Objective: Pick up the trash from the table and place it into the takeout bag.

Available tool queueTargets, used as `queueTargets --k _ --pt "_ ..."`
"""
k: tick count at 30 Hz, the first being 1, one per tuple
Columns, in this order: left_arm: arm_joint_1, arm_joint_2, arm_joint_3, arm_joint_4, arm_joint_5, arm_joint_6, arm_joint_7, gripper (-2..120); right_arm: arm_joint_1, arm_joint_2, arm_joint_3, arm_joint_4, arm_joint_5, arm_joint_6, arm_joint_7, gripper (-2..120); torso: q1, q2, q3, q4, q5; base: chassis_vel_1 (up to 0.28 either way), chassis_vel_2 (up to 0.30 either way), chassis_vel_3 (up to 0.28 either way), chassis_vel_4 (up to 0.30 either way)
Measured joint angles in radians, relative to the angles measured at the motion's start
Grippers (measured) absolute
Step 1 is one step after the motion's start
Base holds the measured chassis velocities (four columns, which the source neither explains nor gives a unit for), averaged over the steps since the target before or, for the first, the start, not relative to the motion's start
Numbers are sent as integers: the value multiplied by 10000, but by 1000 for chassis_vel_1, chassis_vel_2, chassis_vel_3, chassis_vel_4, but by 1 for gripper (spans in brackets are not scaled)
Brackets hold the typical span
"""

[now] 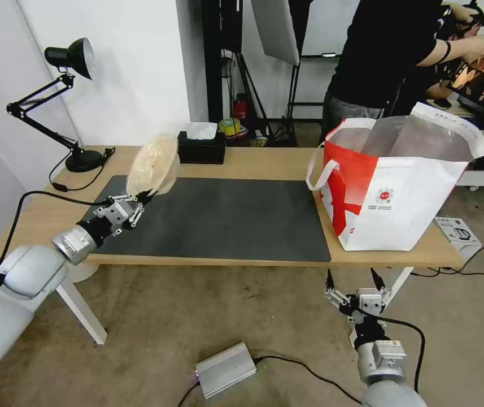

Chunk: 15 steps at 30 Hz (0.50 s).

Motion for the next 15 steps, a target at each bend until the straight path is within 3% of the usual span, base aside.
queueTargets --k 10,15 --pt "-324 283 200 -124 -265 22 0 0 20 -139 62 -88 32 -7 -12 100 0 0 0 0 0 0 0 0 0" --pt "-1394 510 1128 -75 -410 48 0 0 61 -200 99 -102 46 -11 -17 100 0 0 0 1 -1 0 0 0 0"
